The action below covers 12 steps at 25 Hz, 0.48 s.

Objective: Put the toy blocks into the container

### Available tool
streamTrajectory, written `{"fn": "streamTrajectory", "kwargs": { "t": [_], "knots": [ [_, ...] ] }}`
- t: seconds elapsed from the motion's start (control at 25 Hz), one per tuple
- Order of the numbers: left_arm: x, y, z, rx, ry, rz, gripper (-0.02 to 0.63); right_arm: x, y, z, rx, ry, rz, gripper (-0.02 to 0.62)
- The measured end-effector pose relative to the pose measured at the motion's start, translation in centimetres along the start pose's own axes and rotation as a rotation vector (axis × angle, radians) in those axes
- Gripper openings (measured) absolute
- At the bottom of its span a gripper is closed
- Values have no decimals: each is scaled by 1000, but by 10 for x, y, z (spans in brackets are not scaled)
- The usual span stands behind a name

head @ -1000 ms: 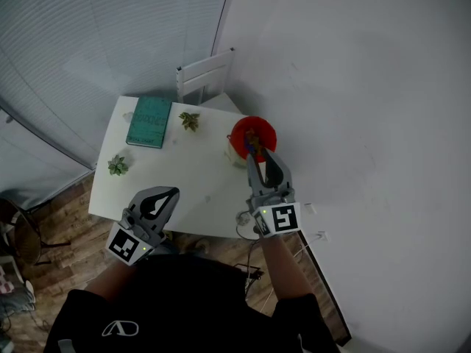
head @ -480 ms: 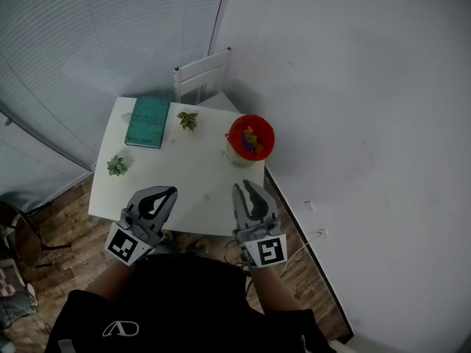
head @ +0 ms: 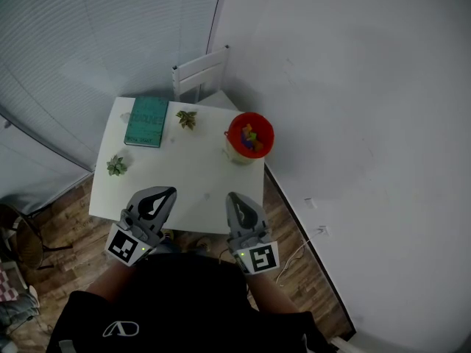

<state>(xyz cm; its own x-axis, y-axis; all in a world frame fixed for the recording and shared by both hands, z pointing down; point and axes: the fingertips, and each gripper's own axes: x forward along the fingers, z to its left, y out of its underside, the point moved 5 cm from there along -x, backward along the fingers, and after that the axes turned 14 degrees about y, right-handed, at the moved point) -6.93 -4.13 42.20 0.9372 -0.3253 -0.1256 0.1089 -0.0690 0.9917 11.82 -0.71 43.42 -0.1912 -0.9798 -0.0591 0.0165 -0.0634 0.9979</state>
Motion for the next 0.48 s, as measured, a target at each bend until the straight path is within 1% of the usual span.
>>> {"fn": "streamTrajectory", "kwargs": {
  "t": [0.36,0.48],
  "knots": [
    [0,0,0,1,-1,2,5,-4,3,3,17,1,7,5],
    [-1,0,-1,1,-3,3,5,-5,2,6,28,-4,28,5]
  ]
}}
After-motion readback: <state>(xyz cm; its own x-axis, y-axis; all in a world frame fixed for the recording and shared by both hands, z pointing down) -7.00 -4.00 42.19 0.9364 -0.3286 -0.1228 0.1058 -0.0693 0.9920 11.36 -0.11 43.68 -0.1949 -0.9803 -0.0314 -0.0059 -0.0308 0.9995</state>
